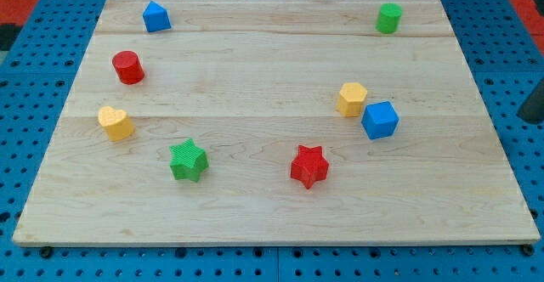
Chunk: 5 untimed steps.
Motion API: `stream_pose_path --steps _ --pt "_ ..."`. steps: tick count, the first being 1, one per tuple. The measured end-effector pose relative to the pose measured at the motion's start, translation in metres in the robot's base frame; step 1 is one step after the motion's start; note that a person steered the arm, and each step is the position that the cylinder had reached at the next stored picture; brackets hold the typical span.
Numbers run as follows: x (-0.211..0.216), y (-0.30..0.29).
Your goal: Slide the green circle towards the top of the yellow hexagon
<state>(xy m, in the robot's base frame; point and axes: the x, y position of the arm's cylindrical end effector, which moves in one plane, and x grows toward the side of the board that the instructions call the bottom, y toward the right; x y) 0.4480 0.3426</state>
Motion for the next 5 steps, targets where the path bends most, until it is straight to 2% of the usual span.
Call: stream_pose_path --steps 1,4,5 --pt "-0.038 -0.033" --pt "-0.235 -0.073" --pt "-0.248 -0.137"
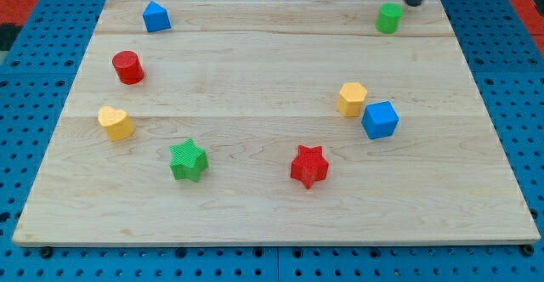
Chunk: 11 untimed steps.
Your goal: Slide the green circle towards the top of the yellow hexagon
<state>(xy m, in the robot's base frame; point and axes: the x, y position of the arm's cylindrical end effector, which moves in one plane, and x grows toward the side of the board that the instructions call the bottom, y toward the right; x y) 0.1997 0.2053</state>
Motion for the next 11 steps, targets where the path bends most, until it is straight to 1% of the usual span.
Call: stream_pose_path --steps 1,2,4,5,6,7,8,9,10,11 --pt "0.009 -0.027" --pt "0.017 -0.029" --pt "0.05 -0.028" --pt "0.043 0.002" --pt "0.046 0.02" --pt "0.061 0.015" --pt "0.094 0.007" --pt "0.12 -0.022" --pt "0.137 -0.056" --pt "0.175 -0.058"
